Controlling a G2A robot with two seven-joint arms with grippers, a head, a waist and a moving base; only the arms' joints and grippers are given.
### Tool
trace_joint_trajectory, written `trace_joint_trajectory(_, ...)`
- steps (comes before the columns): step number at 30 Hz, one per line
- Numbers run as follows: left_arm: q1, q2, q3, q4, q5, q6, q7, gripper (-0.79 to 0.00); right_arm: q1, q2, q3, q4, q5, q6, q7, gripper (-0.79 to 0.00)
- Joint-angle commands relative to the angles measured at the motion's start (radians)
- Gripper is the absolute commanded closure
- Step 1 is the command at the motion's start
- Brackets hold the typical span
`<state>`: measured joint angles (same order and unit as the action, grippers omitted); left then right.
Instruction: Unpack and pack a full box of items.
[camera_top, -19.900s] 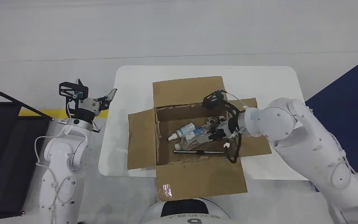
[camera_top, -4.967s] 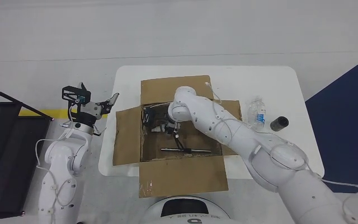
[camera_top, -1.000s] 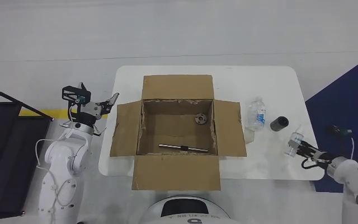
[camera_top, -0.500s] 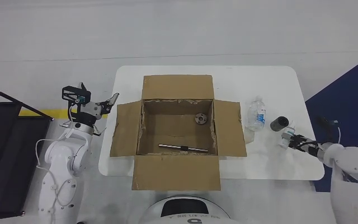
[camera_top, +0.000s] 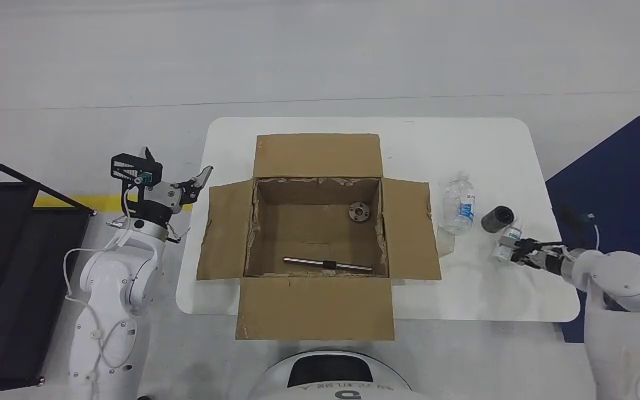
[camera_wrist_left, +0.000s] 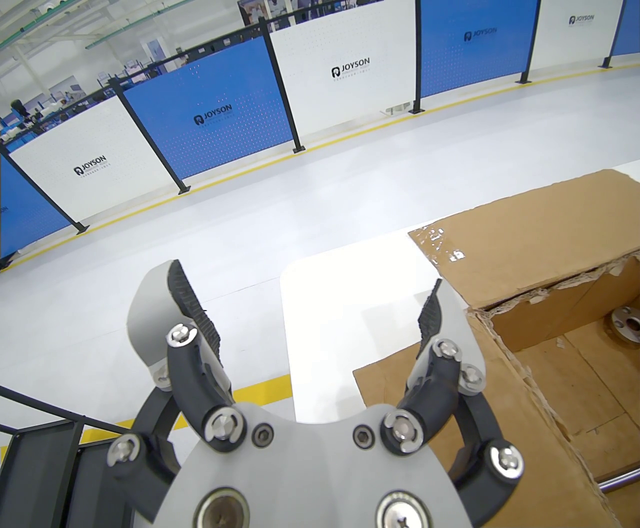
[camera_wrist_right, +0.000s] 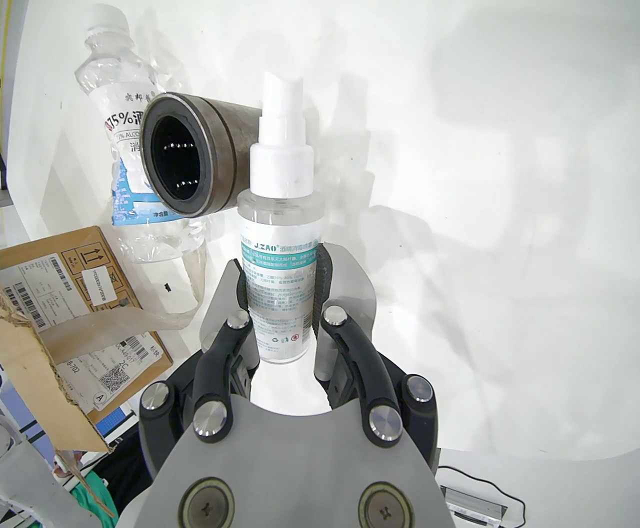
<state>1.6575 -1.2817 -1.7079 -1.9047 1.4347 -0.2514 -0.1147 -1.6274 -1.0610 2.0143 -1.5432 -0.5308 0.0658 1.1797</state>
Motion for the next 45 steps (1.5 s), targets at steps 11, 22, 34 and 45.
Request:
trace_joint_trajectory(11, 0.0, 0.0, 0.0, 0.0, 0.0, 0.0, 0.0, -0.785, -0.004, 0.007, -0.038, 0.002, 0.009, 0.015, -0.028, -0.354)
trace_joint_trajectory(22, 0.0, 0.0, 0.0, 0.0, 0.0, 0.0, 0.0, -0.785, -0.118, 0.006, 0.024, -0.101, 0.128, -0.049, -0.083, -0.348)
trace_joint_trajectory(34, 0.0, 0.0, 0.0, 0.0, 0.0, 0.0, 0.0, -0.785, -0.125, 0.016, 0.038, -0.134, 0.132, -0.026, -0.108, -0.493)
trace_joint_trajectory(45, 0.0, 0.0, 0.0, 0.0, 0.0, 0.0, 0.0, -0.785, -0.353, -0.001, 0.141, -0.55, 0.249, -0.146, -0.174, -0.576)
